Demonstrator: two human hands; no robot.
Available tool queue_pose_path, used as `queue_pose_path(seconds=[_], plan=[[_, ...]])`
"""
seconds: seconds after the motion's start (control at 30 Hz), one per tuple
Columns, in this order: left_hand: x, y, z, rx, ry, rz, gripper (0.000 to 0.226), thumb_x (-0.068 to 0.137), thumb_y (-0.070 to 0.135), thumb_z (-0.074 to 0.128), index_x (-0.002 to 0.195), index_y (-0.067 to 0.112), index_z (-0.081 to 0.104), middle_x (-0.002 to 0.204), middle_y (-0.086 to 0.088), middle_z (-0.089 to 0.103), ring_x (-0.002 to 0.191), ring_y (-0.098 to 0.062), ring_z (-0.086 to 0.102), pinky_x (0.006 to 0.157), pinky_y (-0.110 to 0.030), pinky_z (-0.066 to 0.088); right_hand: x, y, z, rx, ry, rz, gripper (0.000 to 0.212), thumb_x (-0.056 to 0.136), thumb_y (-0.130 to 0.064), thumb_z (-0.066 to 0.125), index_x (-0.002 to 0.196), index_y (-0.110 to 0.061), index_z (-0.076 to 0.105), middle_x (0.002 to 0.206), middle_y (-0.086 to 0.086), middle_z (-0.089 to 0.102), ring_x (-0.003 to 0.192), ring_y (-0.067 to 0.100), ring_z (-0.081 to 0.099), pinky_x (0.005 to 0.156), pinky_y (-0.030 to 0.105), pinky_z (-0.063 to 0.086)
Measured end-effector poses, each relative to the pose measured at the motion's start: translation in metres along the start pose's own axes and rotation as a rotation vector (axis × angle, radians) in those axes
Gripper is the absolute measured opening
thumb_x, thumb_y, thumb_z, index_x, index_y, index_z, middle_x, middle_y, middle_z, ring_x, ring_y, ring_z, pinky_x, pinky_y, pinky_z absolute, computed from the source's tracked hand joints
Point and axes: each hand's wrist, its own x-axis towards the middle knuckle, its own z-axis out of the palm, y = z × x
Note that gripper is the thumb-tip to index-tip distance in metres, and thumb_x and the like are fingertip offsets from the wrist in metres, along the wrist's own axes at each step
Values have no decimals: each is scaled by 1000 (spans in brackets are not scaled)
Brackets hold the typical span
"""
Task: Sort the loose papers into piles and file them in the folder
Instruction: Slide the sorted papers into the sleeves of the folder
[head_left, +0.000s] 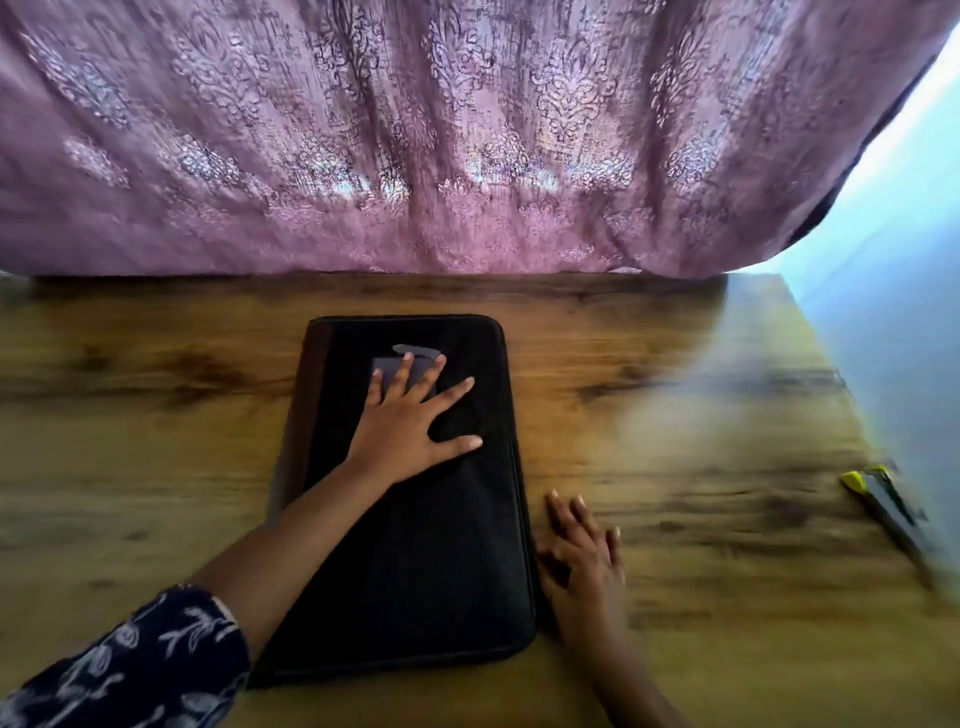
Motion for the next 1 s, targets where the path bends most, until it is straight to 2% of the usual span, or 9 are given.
queue_pose_path(seconds=[0.13, 0.2, 0.33, 0.47, 0.57, 0.67, 0.8, 0.9, 1.0], plan=[[-13, -1, -8, -97, 96, 125, 97, 70, 92, 2, 145, 41, 37, 161, 4, 16, 149, -22, 6, 116, -56, -2, -15, -4, 1, -12, 113, 64, 16, 74, -23, 61, 81, -15, 73, 143, -18, 33, 139, -1, 18, 113, 38, 7], [-39, -5, -11, -151, 114, 273, 84, 79, 86, 14, 141, 37, 44, 158, 4, 25, 148, -17, 10, 116, -60, 3, -12, -8, -3, -7, 110, 74, 6, 79, -17, 65, 76, -14, 70, 142, -19, 30, 141, 7, 20, 113, 36, 2], [-124, -32, 3, 29, 206, 478, 66, 87, 76, 30, 140, 39, 43, 155, 3, 31, 145, -21, 22, 113, -61, 15, -28, -14, -4, 22, 176, 168, 7, 79, -7, 70, 81, -13, 72, 143, -14, 38, 140, 8, 24, 111, 31, 3], [-187, -97, 17, -78, 208, 260, 69, 90, 74, 21, 140, 35, 47, 155, -3, 32, 142, -28, 29, 106, -59, 28, -64, -29, 12, -10, 254, 335, 11, 83, -10, 69, 93, -13, 72, 148, -7, 40, 143, 13, 25, 114, 36, 6], [-202, -108, 25, -184, 83, 160, 76, 87, 77, 8, 148, 38, 31, 161, 0, 13, 144, -30, 26, 111, -55, 21, -81, -52, 29, -88, 334, 508, 19, 89, -16, 61, 105, -14, 70, 152, -9, 34, 145, 12, 19, 116, 36, 7], [-203, -99, 30, -197, 77, 139, 80, 83, 80, 2, 149, 40, 24, 161, 2, 6, 146, -26, 20, 114, -51, 17, -90, -78, 48, -97, 449, 660, 23, 92, -18, 55, 110, -13, 68, 154, -7, 31, 146, 14, 14, 117, 39, 1], [-208, -98, 34, -215, 89, 110, 79, 80, 81, -5, 148, 42, 10, 159, 8, -2, 147, -15, 6, 118, -47, 14, -102, -111, 85, 49, 553, 667, 19, 89, -25, 64, 105, -17, 70, 154, -5, 32, 146, 12, 13, 117, 36, -8], [-217, -92, 38, -324, 128, 95, 73, 85, 74, 12, 148, 38, 23, 159, 8, 4, 143, -7, 7, 117, -38, 12, -109, -146, 120, 126, 525, 649, 14, 85, -28, 69, 97, -20, 72, 156, 0, 29, 147, 12, 10, 111, 27, -19], [-222, -94, 37, -571, 179, 97, 53, 95, 52, 43, 143, 30, 42, 156, 8, 19, 143, -9, 21, 119, -34, 10, -114, -189, 158, 186, 436, 644, 16, 83, -31, 71, 97, -24, 75, 156, -2, 25, 147, 12, 6, 102, 24, -32]])
